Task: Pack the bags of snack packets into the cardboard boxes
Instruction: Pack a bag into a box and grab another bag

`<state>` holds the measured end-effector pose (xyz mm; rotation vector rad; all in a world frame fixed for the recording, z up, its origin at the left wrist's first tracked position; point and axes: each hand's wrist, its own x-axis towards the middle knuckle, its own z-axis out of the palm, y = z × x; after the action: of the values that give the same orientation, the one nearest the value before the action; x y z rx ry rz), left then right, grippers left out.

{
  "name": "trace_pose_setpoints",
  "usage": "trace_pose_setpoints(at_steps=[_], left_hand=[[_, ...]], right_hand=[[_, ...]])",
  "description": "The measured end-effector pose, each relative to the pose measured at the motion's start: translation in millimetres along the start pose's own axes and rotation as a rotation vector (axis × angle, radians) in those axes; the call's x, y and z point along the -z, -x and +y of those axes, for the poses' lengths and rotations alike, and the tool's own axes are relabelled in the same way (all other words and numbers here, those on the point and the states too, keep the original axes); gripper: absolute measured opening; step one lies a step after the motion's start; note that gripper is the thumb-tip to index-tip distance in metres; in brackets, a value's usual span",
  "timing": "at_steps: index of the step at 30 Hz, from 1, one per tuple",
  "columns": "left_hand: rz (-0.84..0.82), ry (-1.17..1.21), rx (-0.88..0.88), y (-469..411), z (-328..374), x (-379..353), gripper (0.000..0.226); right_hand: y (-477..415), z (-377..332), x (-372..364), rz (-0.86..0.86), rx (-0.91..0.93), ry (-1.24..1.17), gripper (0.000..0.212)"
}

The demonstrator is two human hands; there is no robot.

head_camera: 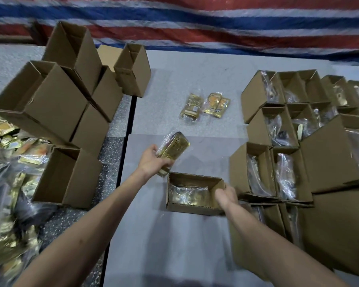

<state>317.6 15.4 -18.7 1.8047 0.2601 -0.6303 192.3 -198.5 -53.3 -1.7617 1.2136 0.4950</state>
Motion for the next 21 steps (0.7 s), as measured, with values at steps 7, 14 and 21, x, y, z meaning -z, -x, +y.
trace_pose_setpoints(at_steps=[7,14,21], left_hand=[[-0.072,-0.074,-0.131,11,20,-9,0.051],[-0.269,-0.398,-0.284,24,29,-13,0.083],[-0.405,-0.861,-0.443,28,38,-32,0.073]], right_hand=[[6,7,10,-0.007,-0.005,-0.062,0.049],[12,7,15,-0.135,-0.077,-0.171,0.039],[15,9,19,-0.176,-0.062,-0.206,0.027]])
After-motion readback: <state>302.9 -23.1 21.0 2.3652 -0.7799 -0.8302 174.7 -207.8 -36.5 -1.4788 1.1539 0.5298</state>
